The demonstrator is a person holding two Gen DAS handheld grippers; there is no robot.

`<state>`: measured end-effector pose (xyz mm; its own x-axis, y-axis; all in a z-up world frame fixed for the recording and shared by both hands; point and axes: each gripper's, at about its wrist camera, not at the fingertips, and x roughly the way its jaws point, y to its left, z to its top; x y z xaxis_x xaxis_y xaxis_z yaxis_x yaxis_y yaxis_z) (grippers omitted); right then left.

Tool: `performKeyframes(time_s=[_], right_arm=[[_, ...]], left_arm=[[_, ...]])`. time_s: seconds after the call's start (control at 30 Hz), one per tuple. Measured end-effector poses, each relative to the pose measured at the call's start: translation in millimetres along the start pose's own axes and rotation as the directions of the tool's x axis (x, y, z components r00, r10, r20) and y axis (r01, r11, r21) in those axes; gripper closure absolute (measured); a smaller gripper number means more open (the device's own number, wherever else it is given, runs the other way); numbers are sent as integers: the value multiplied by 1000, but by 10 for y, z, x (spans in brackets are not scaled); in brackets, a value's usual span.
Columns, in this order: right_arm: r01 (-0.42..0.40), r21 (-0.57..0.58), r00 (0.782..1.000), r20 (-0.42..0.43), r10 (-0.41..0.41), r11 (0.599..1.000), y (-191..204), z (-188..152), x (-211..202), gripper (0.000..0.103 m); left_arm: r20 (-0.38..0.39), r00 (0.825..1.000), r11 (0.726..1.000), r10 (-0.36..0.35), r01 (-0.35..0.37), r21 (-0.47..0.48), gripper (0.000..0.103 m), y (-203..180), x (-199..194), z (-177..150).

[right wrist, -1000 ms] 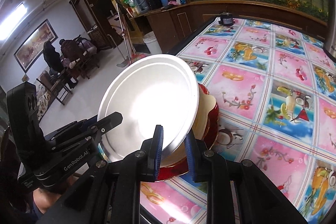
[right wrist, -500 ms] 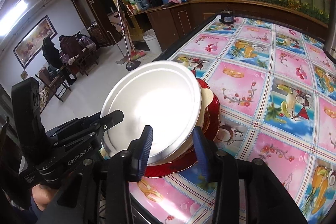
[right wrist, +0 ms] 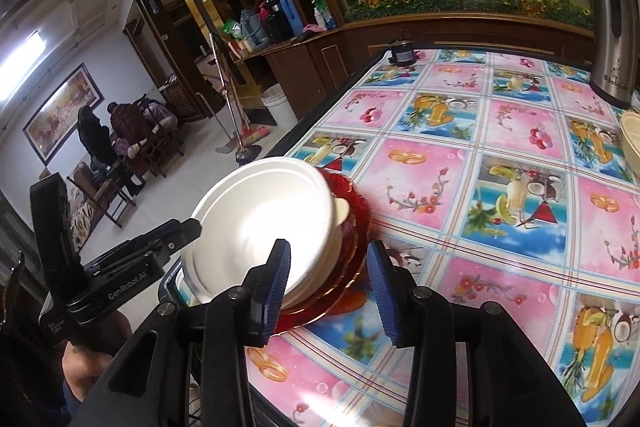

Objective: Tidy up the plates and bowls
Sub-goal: 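Lower the white bowl into the beige bowl and open the left tool, then reach the right tool to the small beige bowl and grasp its rim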

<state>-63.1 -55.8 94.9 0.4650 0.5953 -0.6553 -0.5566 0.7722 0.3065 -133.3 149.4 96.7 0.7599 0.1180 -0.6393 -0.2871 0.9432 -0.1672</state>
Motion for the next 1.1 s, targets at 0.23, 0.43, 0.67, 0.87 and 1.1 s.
performKeyframes(time_s=[0.23,0.43,0.67,0.87,1.1], right_arm=[[15,98,998,52,-20,995,-447,-19,-223,62],[58,219,993,91,-79,974,-1070,-95,-470,61],[144,385,970,127,-207,911,-1922,-277,-889,60],[210,509,939,132,-317,835,-2570,-387,-1183,59],[232,627,928,88,-363,744,-3210,-155,-1087,57]], left_arm=[[41,997,990,-59,53,127,62,-577,-195,40],[-13,987,944,-160,157,291,59,-1341,-155,-104],[-179,964,874,-195,254,414,57,-2188,414,-473],[-226,960,852,-167,256,457,57,-2542,725,-602],[-225,962,855,-157,247,456,57,-2497,748,-621]])
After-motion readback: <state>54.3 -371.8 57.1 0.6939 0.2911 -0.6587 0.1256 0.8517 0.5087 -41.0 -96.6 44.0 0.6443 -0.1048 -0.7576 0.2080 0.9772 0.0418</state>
